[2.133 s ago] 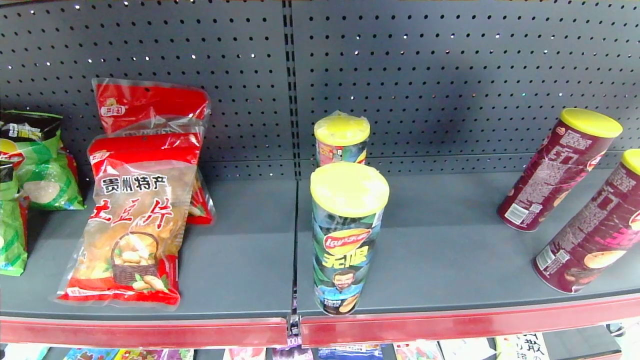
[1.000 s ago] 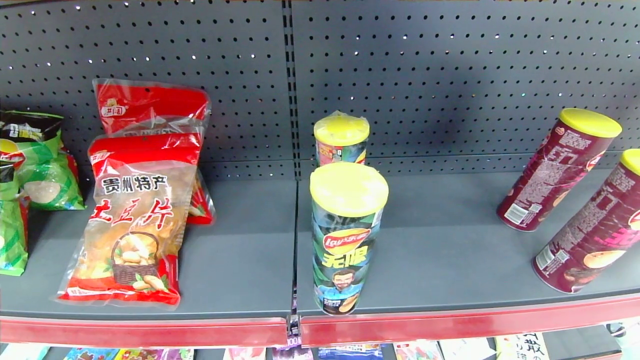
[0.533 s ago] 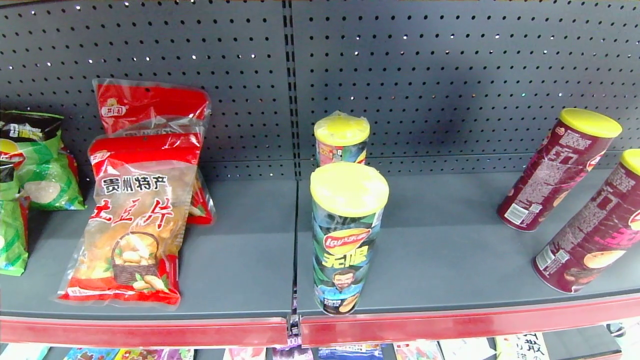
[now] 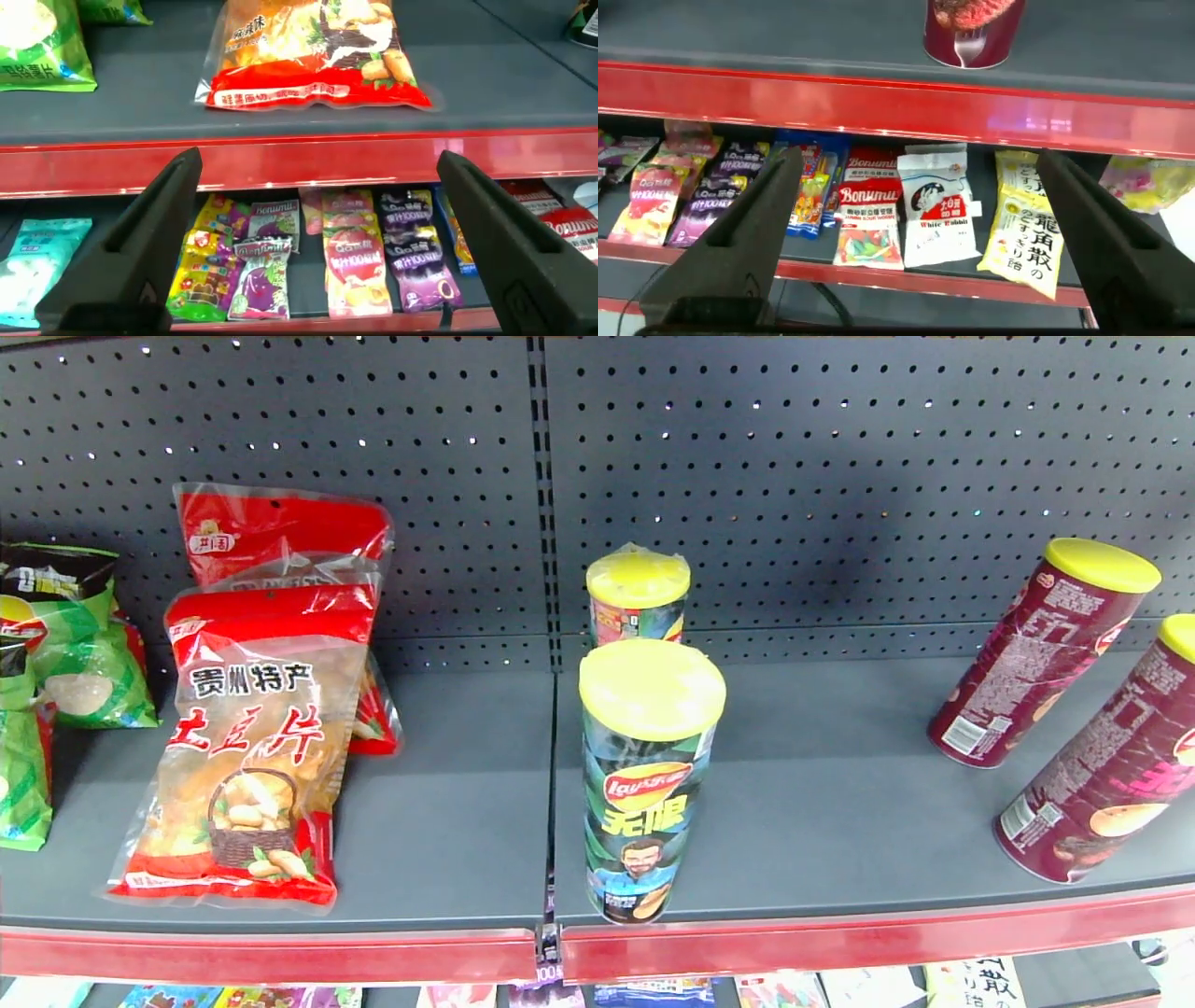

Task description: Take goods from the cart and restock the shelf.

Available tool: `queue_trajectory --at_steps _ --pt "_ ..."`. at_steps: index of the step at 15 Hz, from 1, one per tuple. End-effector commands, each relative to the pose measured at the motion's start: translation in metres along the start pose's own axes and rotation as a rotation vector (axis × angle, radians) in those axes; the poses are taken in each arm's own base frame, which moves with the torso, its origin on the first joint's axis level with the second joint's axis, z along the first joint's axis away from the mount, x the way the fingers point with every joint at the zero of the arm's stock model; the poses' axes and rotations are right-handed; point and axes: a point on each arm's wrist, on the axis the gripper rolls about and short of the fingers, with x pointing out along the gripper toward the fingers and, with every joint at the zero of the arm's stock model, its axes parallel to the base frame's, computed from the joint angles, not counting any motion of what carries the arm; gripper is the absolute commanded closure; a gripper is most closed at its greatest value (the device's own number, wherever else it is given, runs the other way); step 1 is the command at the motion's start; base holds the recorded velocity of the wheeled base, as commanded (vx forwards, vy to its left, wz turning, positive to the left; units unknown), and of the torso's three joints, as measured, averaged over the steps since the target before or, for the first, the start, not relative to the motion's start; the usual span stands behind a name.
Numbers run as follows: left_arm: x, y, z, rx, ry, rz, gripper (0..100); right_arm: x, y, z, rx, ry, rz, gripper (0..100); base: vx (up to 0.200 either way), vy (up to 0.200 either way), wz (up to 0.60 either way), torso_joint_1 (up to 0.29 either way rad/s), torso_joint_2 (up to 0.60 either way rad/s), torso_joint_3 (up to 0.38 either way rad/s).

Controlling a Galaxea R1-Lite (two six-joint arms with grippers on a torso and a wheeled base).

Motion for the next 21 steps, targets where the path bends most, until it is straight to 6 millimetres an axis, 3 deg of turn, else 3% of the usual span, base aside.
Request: queue_trajectory --at_steps 1,6,12,21 --pt "-0.0001 0.0000 0.0001 -0.001 -0.001 -0.001 0 0.0003 0.0000 0.0001 0.002 0.003 0.000 0 0.000 0.000 0.00 0.000 0.00 0.000" --pt "-0.0001 0.0000 0.0001 0.000 -0.001 0.001 0 0.0003 0.0000 0.0001 0.008 0.003 0.000 0 -0.120 0.000 0.00 0.004 0.00 0.000" --pt "-0.0001 0.0000 0.0001 0.000 -0.001 0.001 0 0.0003 0.0000 0.0001 0.008 0.003 0.000 0 0.000 0.000 0.00 0.000 0.00 0.000" --pt "-0.0001 0.0000 0.0001 -0.001 -0.001 0.001 0 0.0003 0.0000 0.0001 0.008 0.003 0.000 0 0.000 -0.200 0.00 0.001 0.00 0.004"
